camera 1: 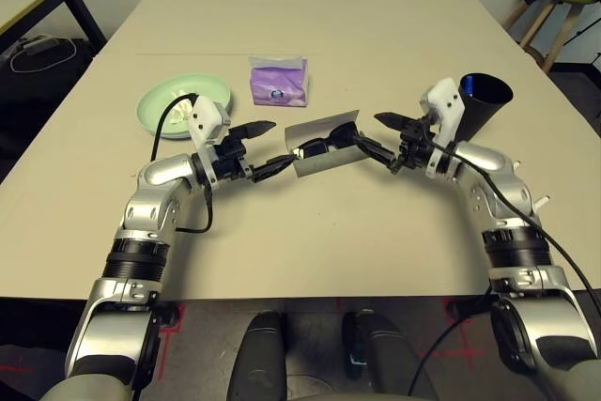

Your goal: Organize and tidy the items on the table.

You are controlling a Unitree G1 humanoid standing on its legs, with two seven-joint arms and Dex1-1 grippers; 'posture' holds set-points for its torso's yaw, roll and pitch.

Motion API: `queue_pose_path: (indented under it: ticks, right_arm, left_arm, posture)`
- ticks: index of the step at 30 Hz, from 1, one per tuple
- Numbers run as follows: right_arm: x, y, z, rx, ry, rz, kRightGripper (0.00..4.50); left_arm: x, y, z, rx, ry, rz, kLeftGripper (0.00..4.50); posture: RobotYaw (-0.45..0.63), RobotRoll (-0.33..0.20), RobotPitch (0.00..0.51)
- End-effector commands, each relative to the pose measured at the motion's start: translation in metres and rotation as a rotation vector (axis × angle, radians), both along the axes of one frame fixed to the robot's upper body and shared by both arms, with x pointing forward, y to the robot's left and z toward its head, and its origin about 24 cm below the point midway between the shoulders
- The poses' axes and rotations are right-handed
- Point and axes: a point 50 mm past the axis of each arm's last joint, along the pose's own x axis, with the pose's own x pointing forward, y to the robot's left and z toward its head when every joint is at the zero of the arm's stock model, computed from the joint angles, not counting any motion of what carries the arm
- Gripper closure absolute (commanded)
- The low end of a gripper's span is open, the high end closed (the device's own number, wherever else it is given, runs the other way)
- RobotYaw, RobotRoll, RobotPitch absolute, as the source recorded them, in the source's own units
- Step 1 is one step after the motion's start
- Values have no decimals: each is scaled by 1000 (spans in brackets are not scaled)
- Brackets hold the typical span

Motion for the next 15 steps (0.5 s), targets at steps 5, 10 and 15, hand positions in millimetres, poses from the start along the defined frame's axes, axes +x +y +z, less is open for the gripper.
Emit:
queue_pose_path:
  ticks: [5,10,15]
  right_arm:
    - [-18,-18,4,38,-102,-28,39]
    - [-31,-30,-2,75,-131,-22,39]
    - [-40,-41,-13,62,-131,-20,39]
  left_arm:
    - [-2,13,-10,8,39,51,0]
    - [-2,15,-16,9,49,58,0]
    - [-3,15,-19,30,24,20,0]
  posture:
    - [168,0,85]
    - [175,0,88]
    - [177,0,87]
